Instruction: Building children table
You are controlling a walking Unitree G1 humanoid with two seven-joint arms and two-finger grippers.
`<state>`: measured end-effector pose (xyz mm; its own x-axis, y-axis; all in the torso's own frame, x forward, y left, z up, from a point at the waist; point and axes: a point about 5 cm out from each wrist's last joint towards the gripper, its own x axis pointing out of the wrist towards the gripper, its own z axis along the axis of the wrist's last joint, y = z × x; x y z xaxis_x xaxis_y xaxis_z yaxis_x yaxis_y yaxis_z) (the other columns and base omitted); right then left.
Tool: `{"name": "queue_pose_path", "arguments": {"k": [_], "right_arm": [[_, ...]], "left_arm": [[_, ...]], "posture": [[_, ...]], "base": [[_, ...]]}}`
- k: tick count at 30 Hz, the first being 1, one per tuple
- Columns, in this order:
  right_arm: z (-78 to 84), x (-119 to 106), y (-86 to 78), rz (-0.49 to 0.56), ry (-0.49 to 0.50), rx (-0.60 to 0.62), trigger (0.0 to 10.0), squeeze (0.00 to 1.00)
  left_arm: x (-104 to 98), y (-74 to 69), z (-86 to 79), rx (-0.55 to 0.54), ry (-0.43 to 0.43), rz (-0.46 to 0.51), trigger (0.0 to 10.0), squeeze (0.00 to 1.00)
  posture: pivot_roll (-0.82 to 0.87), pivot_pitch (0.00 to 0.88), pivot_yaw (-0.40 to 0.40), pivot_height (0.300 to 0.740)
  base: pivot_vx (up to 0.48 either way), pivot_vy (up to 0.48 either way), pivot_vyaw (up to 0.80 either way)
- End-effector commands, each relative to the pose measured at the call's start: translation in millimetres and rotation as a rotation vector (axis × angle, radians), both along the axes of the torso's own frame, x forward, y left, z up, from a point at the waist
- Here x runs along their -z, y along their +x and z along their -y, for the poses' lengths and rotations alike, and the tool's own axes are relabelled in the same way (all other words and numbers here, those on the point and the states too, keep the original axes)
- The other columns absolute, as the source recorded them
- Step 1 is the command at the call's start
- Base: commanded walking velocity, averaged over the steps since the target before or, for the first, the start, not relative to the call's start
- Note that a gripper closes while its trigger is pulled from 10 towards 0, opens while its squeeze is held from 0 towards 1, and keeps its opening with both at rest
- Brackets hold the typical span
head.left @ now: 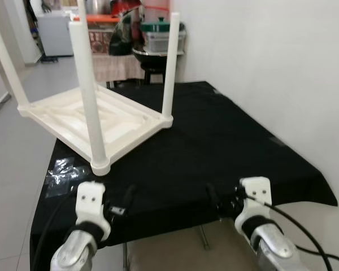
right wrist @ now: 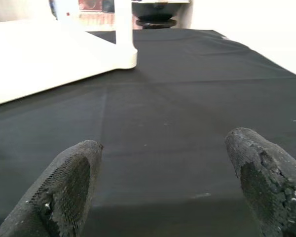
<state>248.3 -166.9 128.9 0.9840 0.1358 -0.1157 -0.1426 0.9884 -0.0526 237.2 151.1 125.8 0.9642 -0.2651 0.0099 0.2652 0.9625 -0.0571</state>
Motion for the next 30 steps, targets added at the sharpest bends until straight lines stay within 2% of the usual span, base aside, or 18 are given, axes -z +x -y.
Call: {"name": "queue_pose_path", "arguments": {"k": [1,6,8,9,10,12,13,14,15,20,24,30], "right_arm": [[5.5,3,3.5,-0.013,-0.020,0.026,10.0,0.00],[5.5,3,3.5,-0.013,-0.020,0.026,10.0,0.00],[14.2,5,6.9,-0.040,-0.072,0.086,10.0,0.00],[14.2,5,6.9,-0.040,-0.072,0.086,10.0,0.00],[20.4,7,1.6,-0.060,-0.095,0.107,10.0,0.00],[20.4,7,1.6,-0.060,-0.095,0.107,10.0,0.00],[24.9,11,-8.1,-0.083,-0.120,0.110,10.0,0.00],[24.9,11,-8.1,-0.083,-0.120,0.110,10.0,0.00],[26.9,13,-17.3,-0.096,-0.114,0.111,10.0,0.00],[27.6,16,-23.2,-0.101,-0.082,0.132,10.0,0.00],[29.0,17,-22.0,-0.106,-0.043,0.167,10.0,0.00],[28.6,17,-17.8,-0.100,-0.040,0.168,10.0,0.00]], "left_arm": [[4,3.5,1.2,0.025,0.006,-0.016,10.0,0.00],[4,3.5,1.2,0.025,0.006,-0.016,10.0,0.00],[2,17.4,2.8,0.058,0.016,0.001,10.0,0.00],[2,17.4,2.8,0.058,0.016,0.001,10.0,0.00],[1,21.1,2.4,0.059,0.017,0.007,10.0,0.00],[1,21.1,2.4,0.059,0.017,0.007,10.0,0.00],[0,22.6,1.5,0.056,0.021,0.012,10.0,0.00],[0,22.6,1.5,0.056,0.021,0.012,10.0,0.00],[0,22.1,-0.3,0.049,0.023,0.013,10.0,0.00],[0,20.1,-3.8,0.030,0.042,0.014,10.0,0.00],[1,18.4,-6.9,0.013,0.056,0.015,10.0,0.00],[4,12.5,-10.5,-0.018,0.065,0.011,10.0,0.00]], "posture": [[-0.01,0.000,-0.048,0.740],[-0.01,0.000,-0.048,0.740],[-0.06,0.000,-0.019,0.740],[-0.06,0.000,-0.019,0.740],[-0.07,0.000,-0.015,0.740],[-0.07,0.000,-0.015,0.740],[-0.07,0.000,-0.007,0.740],[-0.07,0.000,-0.007,0.740],[-0.09,0.000,0.008,0.740],[-0.08,0.000,0.024,0.740],[-0.09,0.000,0.024,0.740],[-0.07,0.000,0.017,0.740]], "base": [[0.000,0.000,0.00],[0.000,0.000,0.00],[0.000,0.000,0.00],[0.000,0.000,0.00],[0.000,0.000,0.00],[0.000,0.000,0.00],[0.000,0.000,0.00],[0.000,0.000,0.00],[0.000,0.000,0.00],[0.000,0.000,0.00],[0.000,0.000,0.00],[0.000,0.000,0.00]]}}
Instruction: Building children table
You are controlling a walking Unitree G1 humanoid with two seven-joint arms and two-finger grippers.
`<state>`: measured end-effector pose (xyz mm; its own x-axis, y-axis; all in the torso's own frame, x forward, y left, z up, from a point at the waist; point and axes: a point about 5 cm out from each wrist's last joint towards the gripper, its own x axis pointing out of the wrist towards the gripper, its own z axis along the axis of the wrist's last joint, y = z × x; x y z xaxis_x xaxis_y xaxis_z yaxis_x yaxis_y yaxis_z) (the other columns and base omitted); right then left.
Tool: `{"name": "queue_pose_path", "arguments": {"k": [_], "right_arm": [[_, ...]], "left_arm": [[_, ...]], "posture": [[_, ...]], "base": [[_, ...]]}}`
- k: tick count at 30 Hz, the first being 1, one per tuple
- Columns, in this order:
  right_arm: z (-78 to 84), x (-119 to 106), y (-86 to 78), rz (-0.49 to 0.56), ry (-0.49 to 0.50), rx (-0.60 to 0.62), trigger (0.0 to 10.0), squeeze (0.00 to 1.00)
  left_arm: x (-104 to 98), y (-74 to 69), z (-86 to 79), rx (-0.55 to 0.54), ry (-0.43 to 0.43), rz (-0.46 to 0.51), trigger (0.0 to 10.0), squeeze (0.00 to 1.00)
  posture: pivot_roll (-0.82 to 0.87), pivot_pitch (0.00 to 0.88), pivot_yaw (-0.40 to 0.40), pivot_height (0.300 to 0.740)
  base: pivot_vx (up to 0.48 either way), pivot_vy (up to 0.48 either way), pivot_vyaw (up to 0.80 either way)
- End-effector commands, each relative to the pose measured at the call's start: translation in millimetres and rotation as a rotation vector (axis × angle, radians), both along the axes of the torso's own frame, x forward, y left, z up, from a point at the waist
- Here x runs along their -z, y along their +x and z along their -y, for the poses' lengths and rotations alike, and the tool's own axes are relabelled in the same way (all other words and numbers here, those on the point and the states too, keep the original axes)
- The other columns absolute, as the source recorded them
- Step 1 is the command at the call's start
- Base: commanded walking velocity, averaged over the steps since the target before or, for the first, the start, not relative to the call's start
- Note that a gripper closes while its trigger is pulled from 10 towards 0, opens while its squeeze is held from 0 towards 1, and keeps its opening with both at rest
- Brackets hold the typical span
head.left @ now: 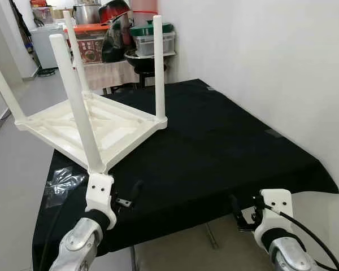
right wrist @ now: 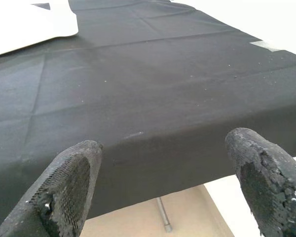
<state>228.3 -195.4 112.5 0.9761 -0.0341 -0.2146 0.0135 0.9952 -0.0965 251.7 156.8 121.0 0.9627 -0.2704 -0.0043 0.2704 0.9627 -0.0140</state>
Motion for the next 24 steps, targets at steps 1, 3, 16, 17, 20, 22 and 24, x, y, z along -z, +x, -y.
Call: {"name": "queue_pose_path", "arguments": {"k": [1,3,16,17,20,22,24], "right_arm": [[0.1,0.6,2.3,-0.001,0.011,0.004,10.0,0.00],[-1.1,-0.2,4.4,0.004,0.003,-0.006,10.0,0.00],[-1.7,-1.1,7.2,0.007,0.000,-0.018,10.0,0.00],[-1.6,-0.8,7.5,0.007,0.002,-0.020,10.0,0.00],[-2.0,-0.7,7.7,0.007,0.003,-0.022,10.0,0.00],[-2.4,-0.6,7.9,0.008,0.003,-0.024,10.0,0.00],[-2.7,-0.5,8.0,0.007,-0.001,-0.028,10.0,0.00]], "left_arm": [[-1.3,-2.1,-4.8,-0.023,0.020,0.014,10.0,0.00],[0.6,-6.0,-4.8,-0.027,0.016,0.005,10.0,0.00],[3.6,-6.2,-3.4,-0.040,-0.016,-0.004,10.0,0.00],[3.6,-5.8,-3.0,-0.040,-0.020,-0.004,10.0,0.00],[3.7,-5.6,-2.8,-0.040,-0.024,-0.003,10.0,0.00],[3.7,-5.5,-2.7,-0.040,-0.026,-0.003,10.0,0.00],[3.9,-5.6,-2.6,-0.039,-0.028,-0.003,10.0,0.00]], "posture": [[-0.07,0.000,0.017,0.740],[-0.07,0.000,0.013,0.740],[-0.07,0.000,-0.001,0.740],[-0.07,0.000,-0.004,0.740],[-0.07,0.000,-0.004,0.740],[-0.07,0.000,-0.005,0.740],[-0.08,0.000,-0.005,0.740]], "base": [[0.000,0.000,0.00],[0.000,0.000,0.00],[0.000,0.000,0.00],[0.000,0.000,0.00],[0.000,0.000,0.00],[0.000,0.000,0.00],[0.000,0.000,0.00]]}}
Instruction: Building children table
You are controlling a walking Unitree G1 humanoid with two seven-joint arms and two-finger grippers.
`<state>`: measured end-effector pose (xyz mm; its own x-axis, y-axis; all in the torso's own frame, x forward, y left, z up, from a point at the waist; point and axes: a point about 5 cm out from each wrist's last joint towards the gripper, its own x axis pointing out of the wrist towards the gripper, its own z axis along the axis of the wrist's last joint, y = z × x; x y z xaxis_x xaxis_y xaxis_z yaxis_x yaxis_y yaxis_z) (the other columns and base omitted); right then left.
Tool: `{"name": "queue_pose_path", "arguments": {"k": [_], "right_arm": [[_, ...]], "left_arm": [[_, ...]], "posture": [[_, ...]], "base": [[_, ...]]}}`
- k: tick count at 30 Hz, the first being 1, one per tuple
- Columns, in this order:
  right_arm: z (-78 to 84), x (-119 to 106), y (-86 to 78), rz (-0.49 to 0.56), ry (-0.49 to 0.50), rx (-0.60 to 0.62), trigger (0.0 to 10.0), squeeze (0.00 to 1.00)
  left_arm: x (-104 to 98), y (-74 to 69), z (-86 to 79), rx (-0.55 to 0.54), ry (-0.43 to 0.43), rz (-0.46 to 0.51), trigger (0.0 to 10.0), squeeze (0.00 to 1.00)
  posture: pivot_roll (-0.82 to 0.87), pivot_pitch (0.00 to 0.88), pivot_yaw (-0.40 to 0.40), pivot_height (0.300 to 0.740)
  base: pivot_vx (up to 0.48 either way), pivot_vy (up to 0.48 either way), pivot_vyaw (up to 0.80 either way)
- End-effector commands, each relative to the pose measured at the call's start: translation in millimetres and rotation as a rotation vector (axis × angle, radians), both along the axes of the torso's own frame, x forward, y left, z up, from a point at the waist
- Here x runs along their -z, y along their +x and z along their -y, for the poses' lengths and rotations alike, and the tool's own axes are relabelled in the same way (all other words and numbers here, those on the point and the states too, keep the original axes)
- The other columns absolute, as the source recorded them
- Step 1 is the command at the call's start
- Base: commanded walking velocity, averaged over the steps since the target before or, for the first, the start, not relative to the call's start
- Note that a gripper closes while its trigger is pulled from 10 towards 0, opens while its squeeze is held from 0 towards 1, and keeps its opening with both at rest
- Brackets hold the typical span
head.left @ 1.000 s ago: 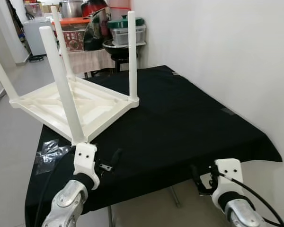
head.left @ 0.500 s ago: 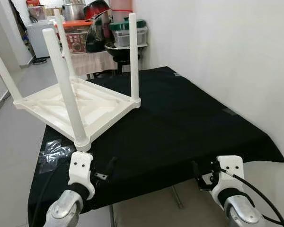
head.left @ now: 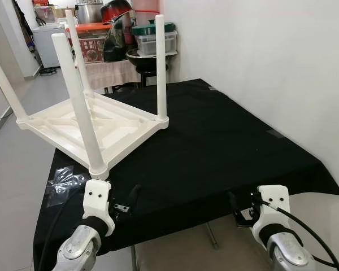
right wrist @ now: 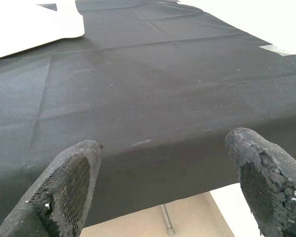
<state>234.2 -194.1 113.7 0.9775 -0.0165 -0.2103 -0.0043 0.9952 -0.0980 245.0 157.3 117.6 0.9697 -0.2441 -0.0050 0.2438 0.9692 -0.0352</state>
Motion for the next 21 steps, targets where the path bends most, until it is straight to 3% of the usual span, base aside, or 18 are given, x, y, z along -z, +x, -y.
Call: {"name": "queue_pose_path", "arguments": {"k": [1,21], "right_arm": [[-1.7,1.0,2.4,0.001,-0.006,-0.013,10.0,0.00],[-0.9,3.3,2.5,-0.007,-0.008,-0.024,10.0,0.00]], "left_arm": [[0.6,0.9,-2.2,-0.011,-0.010,0.003,10.0,0.00],[2.6,-0.1,-1.0,-0.007,-0.025,-0.004,10.0,0.00]], "posture": [[-0.08,0.000,-0.006,0.740],[-0.08,0.000,-0.011,0.740]], "base": [[0.000,0.000,0.00],[0.000,0.000,0.00]]}}
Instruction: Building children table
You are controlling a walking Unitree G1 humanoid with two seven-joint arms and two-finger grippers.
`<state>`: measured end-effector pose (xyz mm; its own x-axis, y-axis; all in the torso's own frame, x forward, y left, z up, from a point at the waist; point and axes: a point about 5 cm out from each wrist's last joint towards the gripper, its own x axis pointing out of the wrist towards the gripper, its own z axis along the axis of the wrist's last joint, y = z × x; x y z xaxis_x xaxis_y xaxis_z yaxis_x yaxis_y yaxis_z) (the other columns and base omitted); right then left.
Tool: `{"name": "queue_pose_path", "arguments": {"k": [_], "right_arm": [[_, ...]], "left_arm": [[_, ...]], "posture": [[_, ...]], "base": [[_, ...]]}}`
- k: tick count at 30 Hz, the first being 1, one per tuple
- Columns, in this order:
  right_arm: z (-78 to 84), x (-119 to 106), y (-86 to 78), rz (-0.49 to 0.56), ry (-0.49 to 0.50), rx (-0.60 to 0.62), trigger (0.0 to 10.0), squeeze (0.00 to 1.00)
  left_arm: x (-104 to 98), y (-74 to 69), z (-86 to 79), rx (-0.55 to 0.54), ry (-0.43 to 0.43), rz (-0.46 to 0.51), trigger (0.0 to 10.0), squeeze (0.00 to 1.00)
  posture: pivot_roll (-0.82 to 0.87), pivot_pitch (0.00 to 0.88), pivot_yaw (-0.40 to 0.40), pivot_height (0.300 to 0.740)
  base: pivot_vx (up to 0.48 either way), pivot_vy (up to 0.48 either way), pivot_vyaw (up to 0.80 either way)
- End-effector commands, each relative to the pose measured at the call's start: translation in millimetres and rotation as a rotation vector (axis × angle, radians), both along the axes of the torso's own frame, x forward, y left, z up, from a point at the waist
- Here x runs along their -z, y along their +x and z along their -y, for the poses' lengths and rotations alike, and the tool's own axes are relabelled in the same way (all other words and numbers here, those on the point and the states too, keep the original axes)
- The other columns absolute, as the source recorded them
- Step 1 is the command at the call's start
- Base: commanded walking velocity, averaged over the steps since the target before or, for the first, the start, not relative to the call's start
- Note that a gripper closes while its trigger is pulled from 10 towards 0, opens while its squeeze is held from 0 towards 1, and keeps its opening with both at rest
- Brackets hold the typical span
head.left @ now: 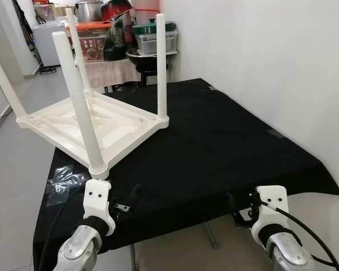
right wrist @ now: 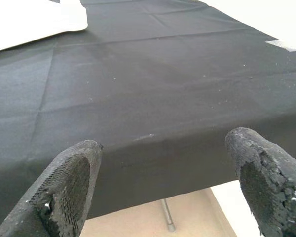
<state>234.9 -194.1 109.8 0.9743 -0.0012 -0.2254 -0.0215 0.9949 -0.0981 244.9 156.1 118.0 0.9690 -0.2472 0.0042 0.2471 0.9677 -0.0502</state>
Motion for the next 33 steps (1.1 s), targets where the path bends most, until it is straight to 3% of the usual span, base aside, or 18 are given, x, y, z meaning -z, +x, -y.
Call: {"name": "queue_pose_path", "arguments": {"k": [1,15,33], "right_arm": [[-0.8,-0.5,1.9,0.008,-0.007,-0.009,10.0,0.00],[-1.8,-2.7,3.1,0.025,-0.004,-0.028,10.0,0.00],[-3.2,-3.1,3.6,0.034,0.020,-0.041,10.0,0.00]], "left_arm": [[2.8,0.0,-2.1,-0.010,-0.008,-0.009,10.0,0.00],[1.9,1.3,-2.0,-0.011,-0.005,-0.006,10.0,0.00],[1.0,1.9,-2.5,-0.007,0.025,0.004,10.0,0.00]], "posture": [[-0.08,0.000,-0.010,0.740],[-0.08,0.000,-0.007,0.740],[-0.07,0.000,-0.003,0.740]], "base": [[0.000,0.000,0.00],[0.000,0.000,0.00],[0.000,0.000,0.79]]}}
